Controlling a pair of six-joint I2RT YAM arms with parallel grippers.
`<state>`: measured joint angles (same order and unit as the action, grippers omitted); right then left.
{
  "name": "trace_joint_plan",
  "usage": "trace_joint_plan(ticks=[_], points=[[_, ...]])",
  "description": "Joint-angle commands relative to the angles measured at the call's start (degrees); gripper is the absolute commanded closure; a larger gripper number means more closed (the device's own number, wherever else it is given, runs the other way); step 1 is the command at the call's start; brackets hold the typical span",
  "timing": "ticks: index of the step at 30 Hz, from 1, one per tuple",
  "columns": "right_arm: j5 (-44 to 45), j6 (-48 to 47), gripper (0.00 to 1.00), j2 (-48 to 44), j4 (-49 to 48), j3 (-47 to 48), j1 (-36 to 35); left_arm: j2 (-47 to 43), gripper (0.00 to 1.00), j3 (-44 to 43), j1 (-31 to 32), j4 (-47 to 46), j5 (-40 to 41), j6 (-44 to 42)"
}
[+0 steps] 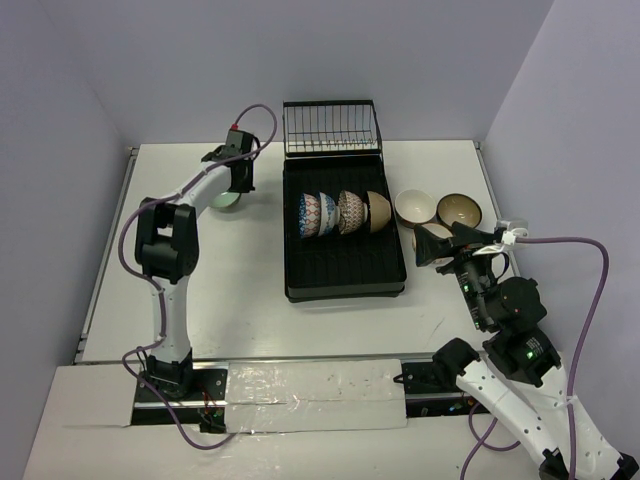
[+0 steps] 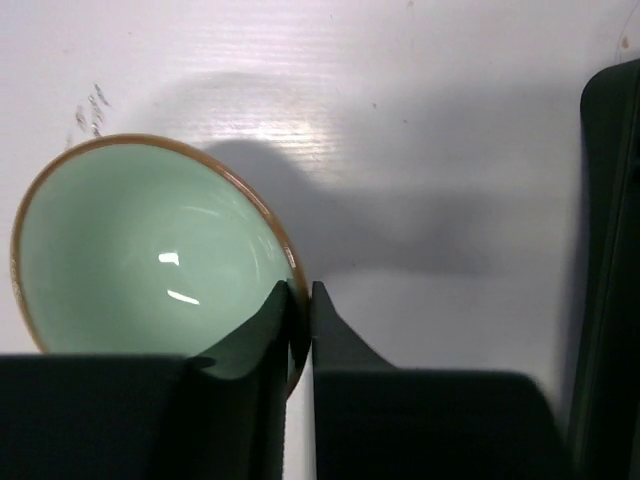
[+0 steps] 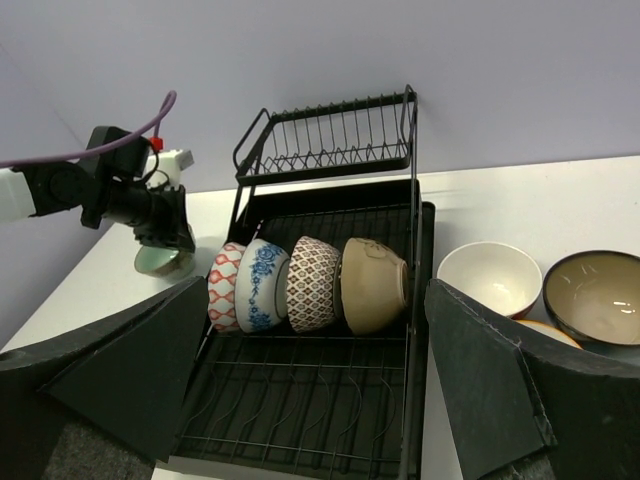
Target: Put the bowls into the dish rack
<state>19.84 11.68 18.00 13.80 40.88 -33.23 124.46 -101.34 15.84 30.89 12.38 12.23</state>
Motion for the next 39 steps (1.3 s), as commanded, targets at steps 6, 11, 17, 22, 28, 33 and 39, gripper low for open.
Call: trace_joint_plan(ticks=[6, 11, 17, 22, 28, 33, 39], points=[[-0.59, -0.17, 0.04, 0.37, -1.14, -0.01, -0.6, -8.43, 1.0, 0.7, 0.07, 1.19, -2.8, 3.93], [-0.76, -0.26, 0.04, 0.46, -1.41, 0.07, -0.52, -24.33, 1.0, 8.77, 0.25, -3.81, -12.02, 11.84], [-0.85, -0.34, 0.04, 0.9, -1.5, 0.34, -0.6, -42.62, 1.0, 21.08, 2.62, -18.72, -28.07, 24.23], [0.11, -0.7, 0.04, 0.9, -0.8, 1.21, -0.6, -49.67, 1.0, 33.56, 10.17, -38.33, -37.86, 38.82], [0.82, -0.61, 0.05, 0.46, -0.36, 1.48, -0.6, -45.2, 1.0, 38.58, 22.47, -61.37, -36.56, 47.27], [1.61, -0.61, 0.05, 0.28, 1.31, 2.01, -0.6, -37.99, 1.0, 40.25, 28.98, -75.08, -31.91, 52.62], [2.58, -0.7, 0.05, -1.47, 2.02, 1.39, -0.52, -30.87, 1.0, 43.24, 33.38, -84.5, -26.8, 55.0]])
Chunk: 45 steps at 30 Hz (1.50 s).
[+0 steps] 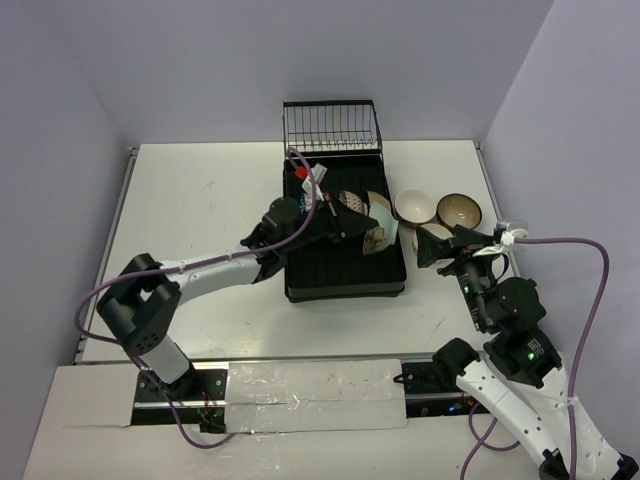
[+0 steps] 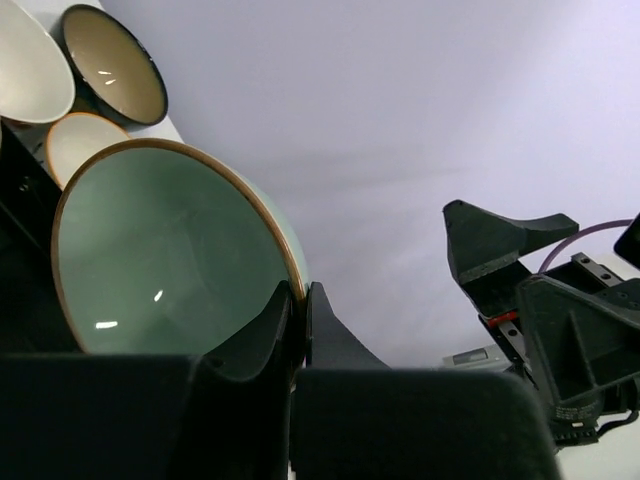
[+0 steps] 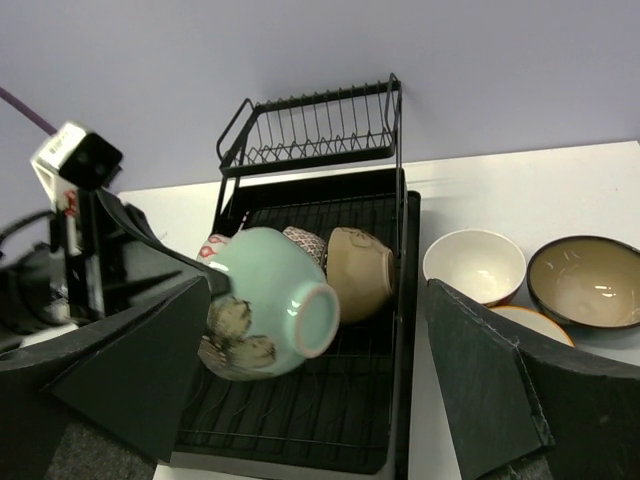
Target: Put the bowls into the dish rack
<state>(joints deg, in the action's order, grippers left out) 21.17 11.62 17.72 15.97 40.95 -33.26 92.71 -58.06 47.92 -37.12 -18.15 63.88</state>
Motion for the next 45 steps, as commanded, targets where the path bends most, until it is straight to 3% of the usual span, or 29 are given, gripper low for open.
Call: trace_joint_plan(ticks=[1, 7, 17, 31, 45], points=[[1.16, -0.72, 0.05, -1.45, -0.23, 1.15, -0.58, 1.77, 1.0, 0.23, 1.65, -19.27, 4.52, 3.71], [1.15, -0.72, 0.05, -1.46, 0.29, 1.06, -0.58, 8.71, 1.0, 0.76, 2.61, -25.27, 7.69, 7.05], [1.33, -0.72, 0.05, -1.72, 0.56, 0.62, -0.58, 11.71, 1.0, 2.43, 6.31, -25.45, 16.91, 7.66], [0.72, -0.54, 0.05, -2.16, 0.38, 0.36, -0.67, 13.38, 1.0, 4.09, 7.71, -25.37, 21.4, 8.28], [0.19, -0.45, 0.05, -1.81, 0.38, 0.36, -0.58, 17.07, 1.0, 4.27, 8.06, -28.77, 20.44, 10.65]])
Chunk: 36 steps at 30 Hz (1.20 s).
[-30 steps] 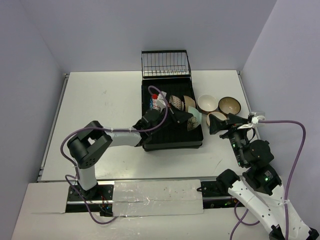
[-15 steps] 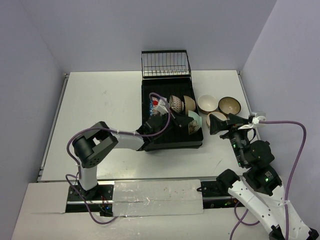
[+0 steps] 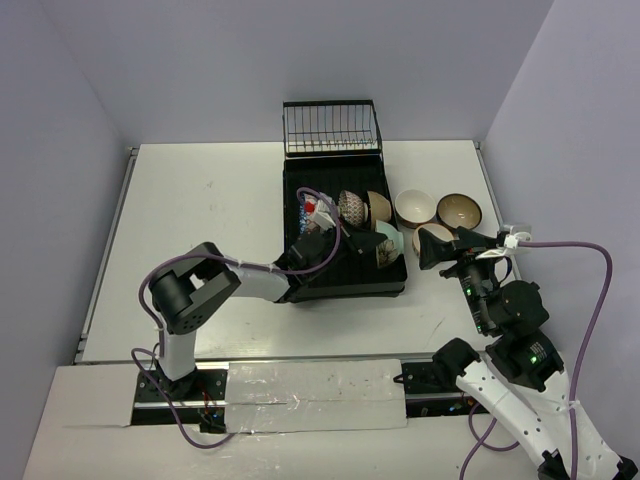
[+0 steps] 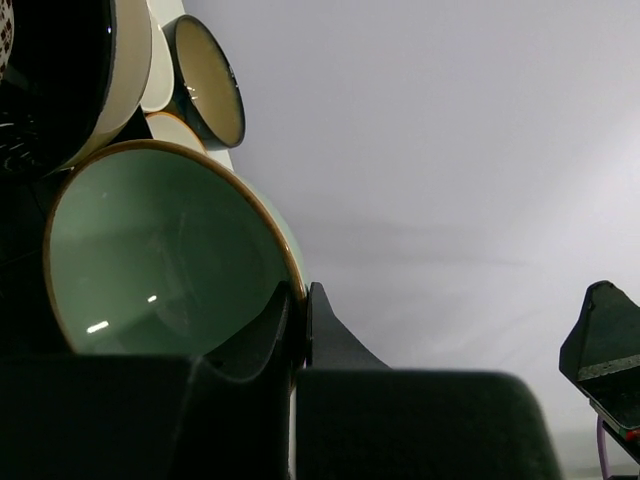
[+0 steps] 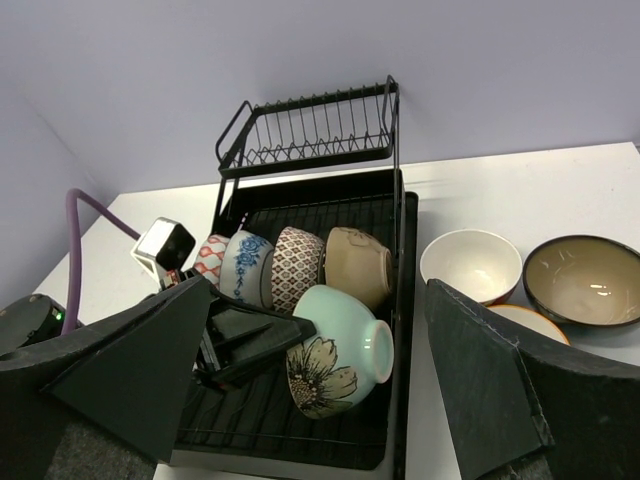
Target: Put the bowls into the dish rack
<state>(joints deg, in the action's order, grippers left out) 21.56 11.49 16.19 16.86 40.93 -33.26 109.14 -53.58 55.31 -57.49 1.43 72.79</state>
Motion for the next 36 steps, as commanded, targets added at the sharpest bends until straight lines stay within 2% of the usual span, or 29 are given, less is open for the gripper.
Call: trace_joint_plan(ticks=[1, 3, 11, 17, 23, 26, 29, 32, 36], points=[[-0.2, -0.24, 0.05, -0.19, -0.6, 0.47, -0.58, 1.15, 0.99, 0.05, 0.76, -9.38, 0.77, 2.69], [-0.29, -0.06, 0.05, -0.19, -0.52, 0.29, -0.58, 1.86, 0.96, 0.06, 0.68, -10.88, -0.02, 3.49], [-0.29, 0.11, 0.05, -0.72, -0.6, 0.12, -0.49, 2.3, 0.95, 1.81, 0.85, -11.24, 0.5, 6.84], [-0.38, 0.2, 0.05, -0.71, -0.51, 0.21, -0.49, -1.56, 0.97, 3.13, 1.12, -3.53, 3.3, 5.25], [-0.47, 0.12, 0.05, -0.63, -0.43, 0.29, -0.58, -3.76, 0.94, 4.36, 1.12, 1.67, 5.86, 4.72], [-0.38, 0.2, 0.05, -0.8, -0.69, 0.12, -0.58, -4.11, 0.94, 4.98, 1.12, 1.42, 5.69, 4.46], [-0.47, 0.2, 0.05, -0.54, -0.95, 0.03, -0.58, -4.2, 0.89, 4.63, 1.12, 2.21, 5.6, 4.29], [0.23, 0.38, 0.05, -0.19, -0.34, 0.29, -0.58, -4.99, 0.76, 3.75, 1.12, 3.17, 5.25, 2.88], [1.99, 1.52, 0.03, -0.19, -0.08, 0.21, -0.5, -7.36, 0.58, 1.9, 1.2, 9.75, 5.68, -0.54]])
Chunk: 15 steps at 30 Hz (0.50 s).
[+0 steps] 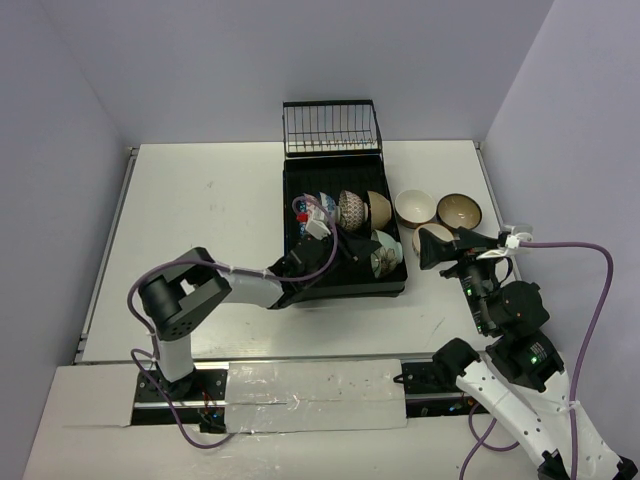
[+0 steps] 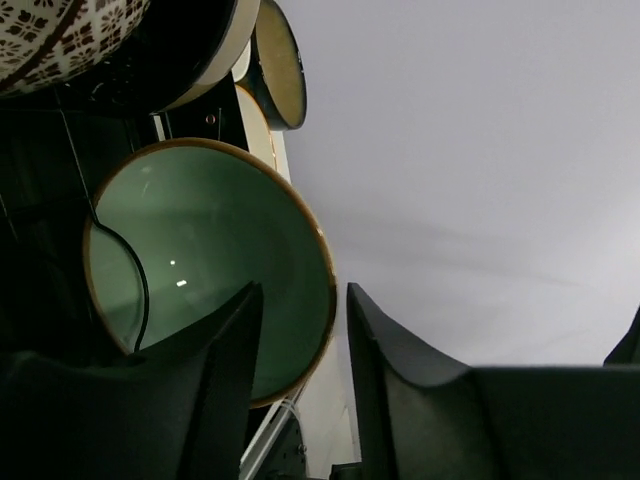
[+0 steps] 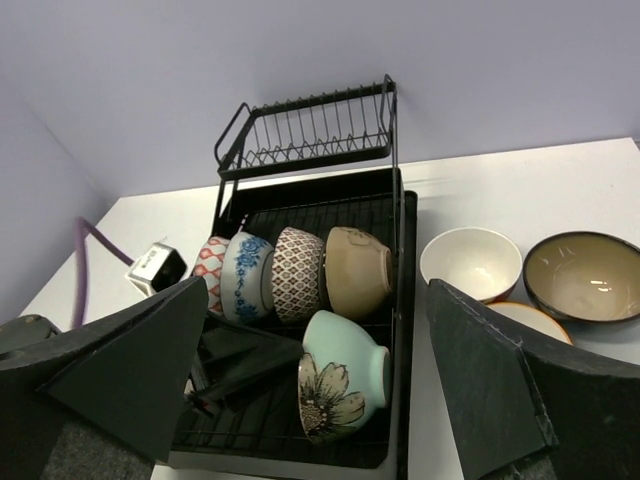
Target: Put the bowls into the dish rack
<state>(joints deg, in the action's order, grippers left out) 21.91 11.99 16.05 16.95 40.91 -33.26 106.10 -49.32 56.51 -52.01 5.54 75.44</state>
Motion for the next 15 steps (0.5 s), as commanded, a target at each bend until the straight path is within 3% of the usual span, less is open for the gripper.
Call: trace_joint_plan(ticks=[1, 10, 15], points=[[2.77, 1.37, 0.02, 0.12, 0.19, 0.4, -0.58, -5.02, 0.55, -2.71, 0.0, 5.41, 1.93, -3.54], [16.65, 10.76, 0.0, 7.84, 10.8, 4.88, -0.41, -13.72, 0.25, -4.2, 0.0, 17.54, 5.35, -10.3], [21.77, 17.1, 0.0, 15.74, 17.23, 7.96, 1.34, -20.58, 0.07, -10.17, 0.0, 34.49, 8.52, -23.73]])
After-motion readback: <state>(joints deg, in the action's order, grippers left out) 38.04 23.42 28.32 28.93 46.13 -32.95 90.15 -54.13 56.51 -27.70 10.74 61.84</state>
